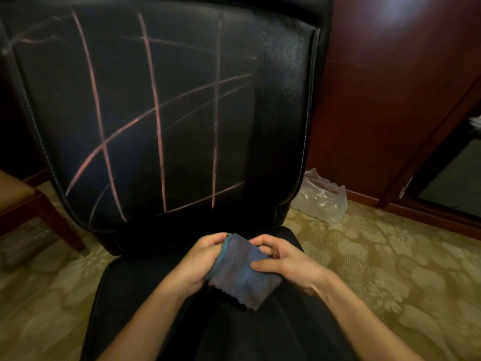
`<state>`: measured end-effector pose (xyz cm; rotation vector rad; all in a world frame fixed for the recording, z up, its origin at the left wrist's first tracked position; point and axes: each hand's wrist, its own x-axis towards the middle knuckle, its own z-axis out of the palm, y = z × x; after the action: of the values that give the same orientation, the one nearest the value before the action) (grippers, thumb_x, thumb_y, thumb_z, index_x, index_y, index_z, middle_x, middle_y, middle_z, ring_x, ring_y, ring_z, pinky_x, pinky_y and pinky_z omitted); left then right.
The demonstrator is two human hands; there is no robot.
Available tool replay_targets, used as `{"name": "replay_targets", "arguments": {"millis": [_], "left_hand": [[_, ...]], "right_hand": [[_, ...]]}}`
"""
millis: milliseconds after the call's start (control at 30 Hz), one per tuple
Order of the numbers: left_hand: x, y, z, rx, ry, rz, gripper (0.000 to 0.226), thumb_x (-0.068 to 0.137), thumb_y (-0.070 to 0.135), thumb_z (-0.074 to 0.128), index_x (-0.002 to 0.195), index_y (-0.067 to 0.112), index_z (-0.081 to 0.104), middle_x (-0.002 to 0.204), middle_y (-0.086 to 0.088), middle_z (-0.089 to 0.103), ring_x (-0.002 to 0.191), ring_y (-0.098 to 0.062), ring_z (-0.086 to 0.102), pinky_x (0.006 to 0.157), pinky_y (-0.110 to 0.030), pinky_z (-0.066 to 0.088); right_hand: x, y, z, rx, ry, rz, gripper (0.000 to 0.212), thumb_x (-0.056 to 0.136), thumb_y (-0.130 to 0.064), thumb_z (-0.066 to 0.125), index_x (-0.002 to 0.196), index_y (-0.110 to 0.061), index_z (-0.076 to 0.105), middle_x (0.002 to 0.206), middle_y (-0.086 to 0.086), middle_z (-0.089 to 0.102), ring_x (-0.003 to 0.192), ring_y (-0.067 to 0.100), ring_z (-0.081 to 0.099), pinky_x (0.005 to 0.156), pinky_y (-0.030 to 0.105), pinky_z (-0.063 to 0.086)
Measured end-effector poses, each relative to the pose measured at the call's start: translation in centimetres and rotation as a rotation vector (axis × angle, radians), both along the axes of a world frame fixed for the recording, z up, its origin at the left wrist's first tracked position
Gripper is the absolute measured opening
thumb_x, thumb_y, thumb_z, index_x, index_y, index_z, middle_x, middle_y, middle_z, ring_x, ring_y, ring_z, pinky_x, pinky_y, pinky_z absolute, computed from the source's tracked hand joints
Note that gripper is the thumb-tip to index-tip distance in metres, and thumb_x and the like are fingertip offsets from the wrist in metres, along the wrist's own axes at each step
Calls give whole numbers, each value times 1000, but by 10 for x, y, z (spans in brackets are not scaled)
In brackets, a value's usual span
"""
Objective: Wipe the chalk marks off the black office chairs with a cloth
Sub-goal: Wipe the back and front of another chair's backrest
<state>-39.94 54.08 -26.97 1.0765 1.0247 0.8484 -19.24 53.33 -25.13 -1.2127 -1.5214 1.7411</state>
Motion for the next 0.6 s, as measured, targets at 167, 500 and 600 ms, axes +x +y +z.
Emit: {"name": "replay_targets", "arguments": {"millis": [167,500,600], "left_hand": [[1,6,8,31,-36,-3,28,100,3,45,112,0,70,109,-20,72,106,-26,69,90,-34,55],[1,-3,24,598,397,11,25,84,12,77,105,24,70,99,7,70,96,-5,68,82,-27,56],[14,-7,32,853,522,160,26,82,12,77,105,22,68,98,14,60,93,-5,62,76,-19,51]], "right_hand": [[1,8,9,215,-293,57,28,86,-4,71,113,-3,63,109,19,68,96,24,67,89,40,53],[-1,16,24,675,-770,11,22,86,-33,68,107,-30,65,100,-4,54,98,13,53,83,30,44],[-12,12,31,835,-949,-196,24,91,-29,63,115,-33,63,101,-8,57,99,14,57,81,31,48]]}}
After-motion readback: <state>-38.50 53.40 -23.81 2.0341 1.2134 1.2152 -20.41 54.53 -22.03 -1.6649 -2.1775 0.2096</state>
